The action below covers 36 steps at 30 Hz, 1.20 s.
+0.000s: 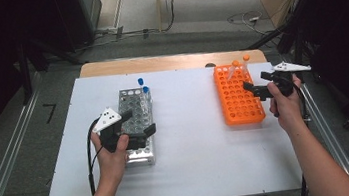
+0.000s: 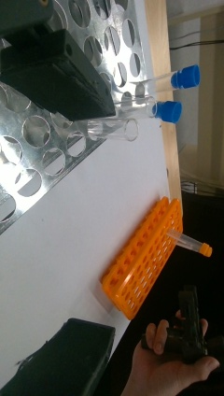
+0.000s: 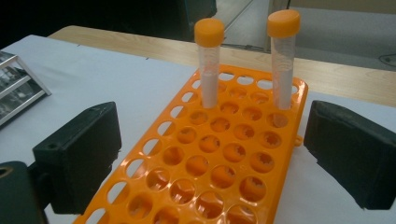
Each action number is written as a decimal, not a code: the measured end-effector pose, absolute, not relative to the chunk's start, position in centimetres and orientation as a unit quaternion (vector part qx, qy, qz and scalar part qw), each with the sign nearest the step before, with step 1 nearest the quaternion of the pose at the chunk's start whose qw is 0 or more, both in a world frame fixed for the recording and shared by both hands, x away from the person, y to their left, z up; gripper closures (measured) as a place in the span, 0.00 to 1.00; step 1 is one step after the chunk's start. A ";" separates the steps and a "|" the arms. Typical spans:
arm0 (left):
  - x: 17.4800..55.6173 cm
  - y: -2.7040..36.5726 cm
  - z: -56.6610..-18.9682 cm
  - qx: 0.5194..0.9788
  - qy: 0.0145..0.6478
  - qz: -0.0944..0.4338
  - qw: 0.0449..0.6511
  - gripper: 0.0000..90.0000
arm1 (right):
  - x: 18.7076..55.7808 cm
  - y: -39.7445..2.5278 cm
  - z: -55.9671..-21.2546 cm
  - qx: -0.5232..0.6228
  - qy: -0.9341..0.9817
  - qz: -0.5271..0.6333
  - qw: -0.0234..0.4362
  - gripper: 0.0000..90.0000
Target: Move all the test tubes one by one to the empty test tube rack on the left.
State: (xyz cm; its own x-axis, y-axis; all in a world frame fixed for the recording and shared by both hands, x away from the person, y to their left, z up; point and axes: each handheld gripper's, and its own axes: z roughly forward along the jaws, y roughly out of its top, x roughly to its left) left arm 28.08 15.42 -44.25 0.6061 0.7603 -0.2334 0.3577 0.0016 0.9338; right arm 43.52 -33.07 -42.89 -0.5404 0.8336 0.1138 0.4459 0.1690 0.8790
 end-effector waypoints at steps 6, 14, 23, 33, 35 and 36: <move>28.1 15.5 -44.3 0.684 0.409 0.170 0.580 0.00 | 45.8 -33.0 -43.5 0.443 0.737 0.470 0.199 0.04; 28.2 15.5 -44.3 0.685 0.408 0.168 0.580 0.00 | 48.1 -33.0 -44.3 0.465 0.731 0.463 0.191 0.18; 28.2 15.6 -44.3 0.685 0.407 0.166 0.580 0.00 | 50.1 -33.0 -44.8 0.459 0.734 0.456 0.205 0.39; 28.2 15.6 -44.4 0.685 0.408 0.164 0.581 0.00 | 51.6 -32.5 -45.8 0.471 0.733 0.441 0.214 0.56; 28.2 15.6 -44.4 0.685 0.408 0.164 0.581 0.00 | 51.8 -32.6 -46.1 0.476 0.732 0.435 0.220 0.59; 28.2 15.6 -44.4 0.685 0.408 0.163 0.581 0.00 | 51.9 -32.5 -46.2 0.477 0.732 0.432 0.224 0.60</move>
